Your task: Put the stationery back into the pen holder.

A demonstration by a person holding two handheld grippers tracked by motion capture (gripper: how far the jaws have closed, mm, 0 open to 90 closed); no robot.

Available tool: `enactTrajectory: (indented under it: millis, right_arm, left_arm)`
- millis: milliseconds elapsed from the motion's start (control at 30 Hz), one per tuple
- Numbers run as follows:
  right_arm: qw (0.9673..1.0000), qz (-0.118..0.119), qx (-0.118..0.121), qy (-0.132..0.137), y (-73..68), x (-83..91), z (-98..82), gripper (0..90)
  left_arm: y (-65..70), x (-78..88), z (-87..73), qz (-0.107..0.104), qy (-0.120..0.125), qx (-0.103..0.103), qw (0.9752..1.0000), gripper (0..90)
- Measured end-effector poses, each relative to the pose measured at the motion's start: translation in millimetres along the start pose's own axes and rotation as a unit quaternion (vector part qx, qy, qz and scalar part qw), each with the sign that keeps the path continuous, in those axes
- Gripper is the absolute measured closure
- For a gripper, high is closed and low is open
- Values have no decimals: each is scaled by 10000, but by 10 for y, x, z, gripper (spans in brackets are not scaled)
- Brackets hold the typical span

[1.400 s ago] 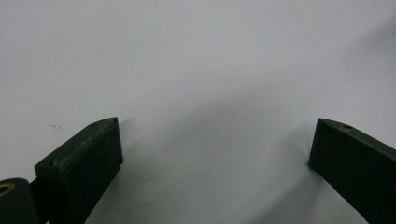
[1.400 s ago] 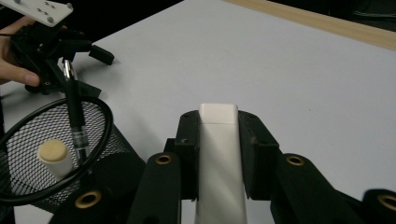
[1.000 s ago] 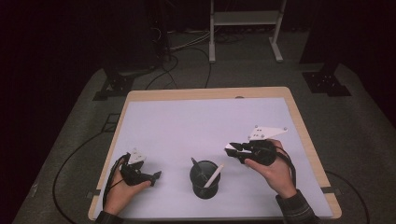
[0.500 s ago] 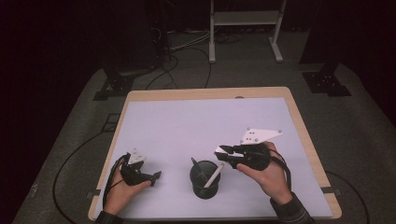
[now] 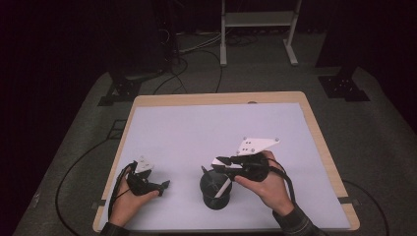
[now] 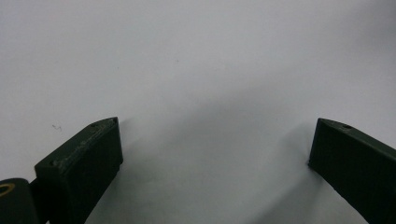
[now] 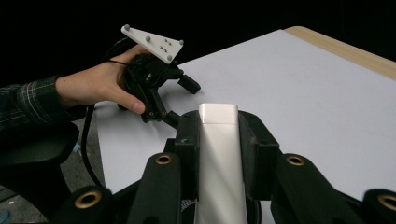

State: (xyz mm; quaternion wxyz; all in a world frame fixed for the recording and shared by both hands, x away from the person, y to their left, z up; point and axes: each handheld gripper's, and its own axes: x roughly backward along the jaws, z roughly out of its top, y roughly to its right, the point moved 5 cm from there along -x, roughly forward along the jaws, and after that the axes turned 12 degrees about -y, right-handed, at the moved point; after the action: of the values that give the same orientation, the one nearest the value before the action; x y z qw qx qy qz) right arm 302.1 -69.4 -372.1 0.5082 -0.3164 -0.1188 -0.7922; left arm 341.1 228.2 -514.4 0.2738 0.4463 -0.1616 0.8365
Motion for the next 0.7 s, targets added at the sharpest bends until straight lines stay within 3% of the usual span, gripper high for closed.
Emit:
enactTrajectory:
  millis: [533, 700]
  right_arm:
    - [9998, 166, 83, -84, -84, -192, 40, 701]
    - [9997, 203, 119, -87, -90, -219, 34, 776]
  left_arm:
    - [0, 0, 0, 1, 1, 0, 10000, 14]
    - [3, -1, 0, -7, 4, 16, 10000, 14]
